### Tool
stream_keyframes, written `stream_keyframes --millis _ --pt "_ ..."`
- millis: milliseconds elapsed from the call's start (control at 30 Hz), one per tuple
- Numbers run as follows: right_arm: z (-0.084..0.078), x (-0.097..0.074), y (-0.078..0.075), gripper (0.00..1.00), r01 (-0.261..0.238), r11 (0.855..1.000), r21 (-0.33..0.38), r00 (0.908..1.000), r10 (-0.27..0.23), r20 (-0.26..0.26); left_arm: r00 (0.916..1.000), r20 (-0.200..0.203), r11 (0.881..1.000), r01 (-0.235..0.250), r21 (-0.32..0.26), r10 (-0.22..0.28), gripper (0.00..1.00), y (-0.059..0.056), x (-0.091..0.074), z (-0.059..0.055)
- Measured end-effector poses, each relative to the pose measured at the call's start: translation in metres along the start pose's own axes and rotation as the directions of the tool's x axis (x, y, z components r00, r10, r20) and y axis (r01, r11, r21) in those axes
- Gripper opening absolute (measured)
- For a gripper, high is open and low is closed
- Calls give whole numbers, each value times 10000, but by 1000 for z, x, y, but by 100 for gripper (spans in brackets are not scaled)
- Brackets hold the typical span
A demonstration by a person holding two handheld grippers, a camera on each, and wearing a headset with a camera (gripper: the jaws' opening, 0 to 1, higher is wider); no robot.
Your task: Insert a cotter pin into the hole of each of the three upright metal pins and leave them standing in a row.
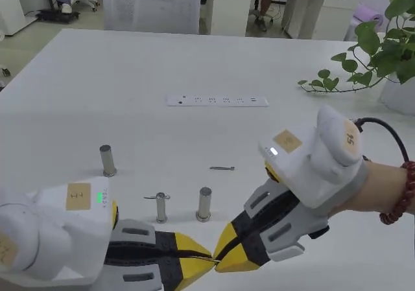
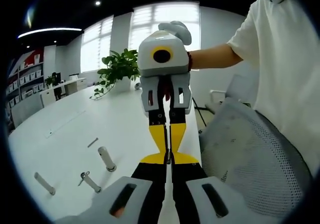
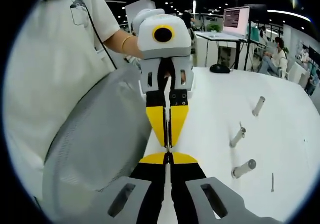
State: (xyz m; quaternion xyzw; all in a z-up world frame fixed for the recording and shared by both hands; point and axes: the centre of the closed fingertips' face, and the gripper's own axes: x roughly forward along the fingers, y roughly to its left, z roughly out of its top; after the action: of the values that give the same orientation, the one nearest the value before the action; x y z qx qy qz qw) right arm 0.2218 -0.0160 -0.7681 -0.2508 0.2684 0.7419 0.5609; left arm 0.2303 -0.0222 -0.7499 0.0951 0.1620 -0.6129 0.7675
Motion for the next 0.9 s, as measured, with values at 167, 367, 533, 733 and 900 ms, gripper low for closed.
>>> stream_keyframes --millis 167,367,533,733,900 --pt "0 -1 -4 3 212 9996 -212 9997 -215 -142 9998 17 9998 -176 10 176 1 3 1 0" --pt "0 -2 -5 3 271 9992 -295 9992 -279 -290 9992 -40 9992 -397 27 397 3 6 2 -2" --pt "-2 -3 -8 3 417 9989 -222 9980 -427 -462 9977 -32 9977 -681 -49 681 13 10 1 -5" --pt "-7 -7 -15 3 749 9967 -310 9941 -771 -761 9920 -114 9917 -1260 -267 1257 23 22 -2 -10" --pt "-10 -13 -24 3 1112 9934 -266 9893 -1132 -922 9804 -73 9789 -1969 -546 1968 27 37 -5 -14"
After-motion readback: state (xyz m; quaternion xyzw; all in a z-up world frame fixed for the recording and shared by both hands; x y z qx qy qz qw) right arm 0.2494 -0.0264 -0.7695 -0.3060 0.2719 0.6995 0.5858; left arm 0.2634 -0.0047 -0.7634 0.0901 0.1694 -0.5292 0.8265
